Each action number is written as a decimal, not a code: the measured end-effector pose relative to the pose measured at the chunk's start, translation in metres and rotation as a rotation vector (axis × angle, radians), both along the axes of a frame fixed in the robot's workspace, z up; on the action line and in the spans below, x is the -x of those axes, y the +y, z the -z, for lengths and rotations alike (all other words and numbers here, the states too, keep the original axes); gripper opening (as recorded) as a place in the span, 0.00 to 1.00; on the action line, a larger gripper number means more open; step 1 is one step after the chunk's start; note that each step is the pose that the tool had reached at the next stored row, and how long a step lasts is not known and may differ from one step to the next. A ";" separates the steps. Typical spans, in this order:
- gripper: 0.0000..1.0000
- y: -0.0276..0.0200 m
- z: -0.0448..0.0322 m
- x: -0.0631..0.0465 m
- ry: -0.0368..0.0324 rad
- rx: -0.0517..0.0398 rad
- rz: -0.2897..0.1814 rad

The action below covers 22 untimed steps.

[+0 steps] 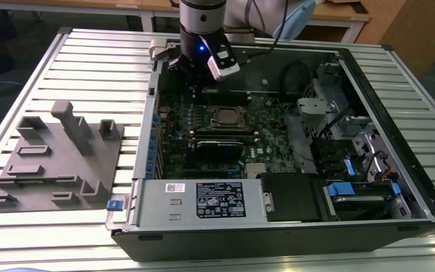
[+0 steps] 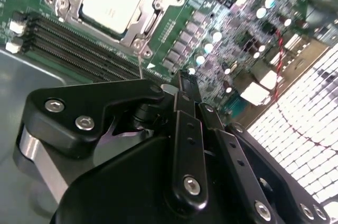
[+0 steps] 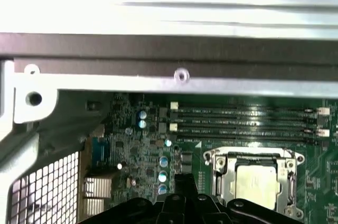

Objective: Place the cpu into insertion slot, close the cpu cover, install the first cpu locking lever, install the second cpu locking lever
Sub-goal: 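Install the first cpu locking lever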

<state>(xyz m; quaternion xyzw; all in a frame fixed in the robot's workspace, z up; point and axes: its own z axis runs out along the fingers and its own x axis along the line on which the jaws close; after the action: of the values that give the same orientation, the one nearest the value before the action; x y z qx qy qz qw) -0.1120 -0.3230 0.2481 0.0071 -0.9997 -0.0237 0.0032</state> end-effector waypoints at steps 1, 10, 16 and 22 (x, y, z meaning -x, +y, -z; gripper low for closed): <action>0.11 0.0007 0.0000 0.000 0.0000 -0.0038 0.000; 0.11 0.0053 0.0000 0.002 0.0000 -0.0411 0.000; 0.11 0.0062 0.0000 0.002 0.0000 -0.0529 0.000; 0.11 0.0068 -0.0002 0.002 0.0001 -0.0647 0.000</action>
<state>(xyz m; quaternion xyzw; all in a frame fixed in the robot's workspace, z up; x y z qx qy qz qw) -0.1137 -0.3162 0.2483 0.0072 -0.9984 -0.0560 0.0030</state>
